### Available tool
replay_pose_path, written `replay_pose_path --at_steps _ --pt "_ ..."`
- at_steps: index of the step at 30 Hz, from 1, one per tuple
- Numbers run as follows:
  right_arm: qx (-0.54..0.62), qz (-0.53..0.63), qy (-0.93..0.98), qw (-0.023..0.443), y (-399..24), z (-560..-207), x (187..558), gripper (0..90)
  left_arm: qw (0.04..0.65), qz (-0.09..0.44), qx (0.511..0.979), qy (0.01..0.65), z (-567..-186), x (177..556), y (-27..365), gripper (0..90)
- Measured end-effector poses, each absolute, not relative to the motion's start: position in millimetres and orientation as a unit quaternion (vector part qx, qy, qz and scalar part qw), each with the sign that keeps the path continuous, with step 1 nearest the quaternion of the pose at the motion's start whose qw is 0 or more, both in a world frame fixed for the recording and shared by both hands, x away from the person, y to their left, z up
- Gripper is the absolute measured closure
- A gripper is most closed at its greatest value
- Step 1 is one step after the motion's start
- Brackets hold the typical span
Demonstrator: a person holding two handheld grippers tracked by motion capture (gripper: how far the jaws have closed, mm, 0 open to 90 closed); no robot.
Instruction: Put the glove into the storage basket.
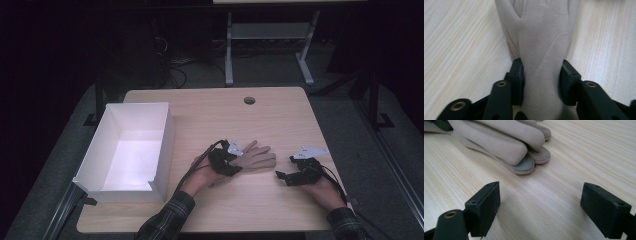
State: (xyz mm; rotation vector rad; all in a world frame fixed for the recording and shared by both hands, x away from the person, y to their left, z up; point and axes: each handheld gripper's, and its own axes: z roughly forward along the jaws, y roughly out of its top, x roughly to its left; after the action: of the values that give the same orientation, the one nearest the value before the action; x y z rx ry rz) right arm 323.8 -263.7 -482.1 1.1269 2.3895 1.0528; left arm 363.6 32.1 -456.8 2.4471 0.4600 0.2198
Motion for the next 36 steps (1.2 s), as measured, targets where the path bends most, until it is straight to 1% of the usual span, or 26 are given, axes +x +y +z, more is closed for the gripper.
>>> replay_pose_path --at_steps 6,13,25,36 --pt "0.392 0.366 0.831 0.148 -264 -482 324 15.8 0.329 0.060 0.920 0.204 -455 367 36 65.4" --pt "0.392 0.367 0.831 0.148 -264 -482 324 15.9 0.339 0.049 0.911 0.228 -446 370 43 65.7" --pt "0.391 0.367 0.830 0.149 -264 -482 324 15.8 0.368 0.049 0.888 0.273 -396 369 60 65.4" --pt "0.392 0.368 0.830 0.148 -263 -482 324 15.8 0.378 0.051 0.880 0.284 -353 367 67 65.0"
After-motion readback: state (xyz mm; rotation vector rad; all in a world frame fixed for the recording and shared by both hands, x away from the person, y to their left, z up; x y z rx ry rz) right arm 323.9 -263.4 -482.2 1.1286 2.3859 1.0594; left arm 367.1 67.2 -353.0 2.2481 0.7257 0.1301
